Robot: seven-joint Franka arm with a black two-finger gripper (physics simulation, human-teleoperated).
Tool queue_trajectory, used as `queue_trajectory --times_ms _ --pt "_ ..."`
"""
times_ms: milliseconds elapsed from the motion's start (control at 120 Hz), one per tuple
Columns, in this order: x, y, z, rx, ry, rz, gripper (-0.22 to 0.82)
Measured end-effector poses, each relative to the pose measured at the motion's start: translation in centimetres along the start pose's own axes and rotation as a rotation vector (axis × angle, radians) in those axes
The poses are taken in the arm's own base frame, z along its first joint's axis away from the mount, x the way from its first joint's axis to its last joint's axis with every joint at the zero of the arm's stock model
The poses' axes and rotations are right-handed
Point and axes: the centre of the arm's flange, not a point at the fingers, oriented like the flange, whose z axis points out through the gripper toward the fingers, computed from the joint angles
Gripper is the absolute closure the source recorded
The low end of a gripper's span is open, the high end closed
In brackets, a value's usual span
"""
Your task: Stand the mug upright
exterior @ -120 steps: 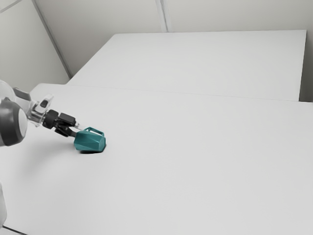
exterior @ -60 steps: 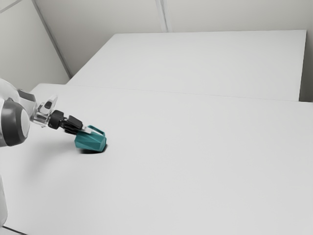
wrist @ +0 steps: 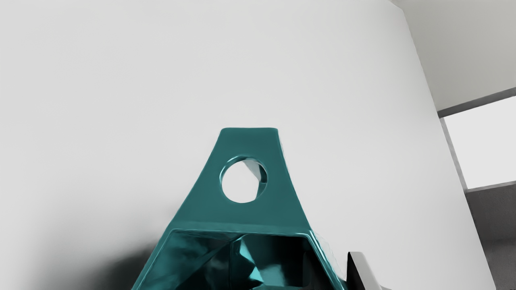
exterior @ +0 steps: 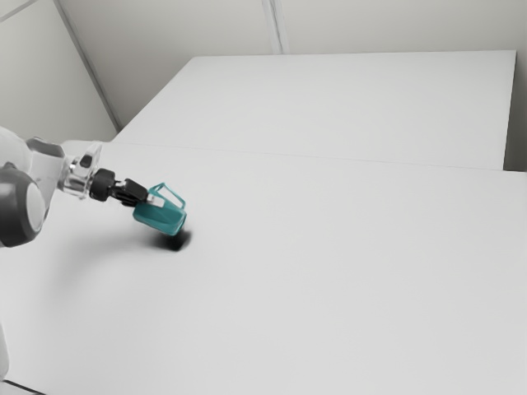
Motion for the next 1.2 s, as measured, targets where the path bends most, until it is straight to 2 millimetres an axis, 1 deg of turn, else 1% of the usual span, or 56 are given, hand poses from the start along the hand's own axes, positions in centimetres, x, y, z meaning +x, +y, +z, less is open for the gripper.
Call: queue_trajectory --times_ms 125,250,300,400,450,550,700,792,975,1200 --pt "1.6 2.7 -0.3 0.001 0.009 0.042 0.77" --pt "3.2 5.5 -0.1 0.036 -0.014 0.086 0.77" --pt "3.7 6.3 0.5 0.056 -0.033 0.097 0.78" --pt "4.7 7.7 2.4 0.105 -0.091 0.125 0.78" --pt "5.2 8.7 3.2 0.139 -0.122 0.146 0.78" --pt "6.1 10.3 4.3 0.218 -0.18 0.182 0.78" --pt "7.1 12.6 5.2 0.357 -0.276 0.238 0.78" --pt "7.4 13.4 6.1 0.431 -0.327 0.257 0.78" --pt "7.4 14.8 8.8 0.531 -0.402 0.262 0.79" --pt "7.2 16.5 12.6 0.607 -0.463 0.246 0.78"
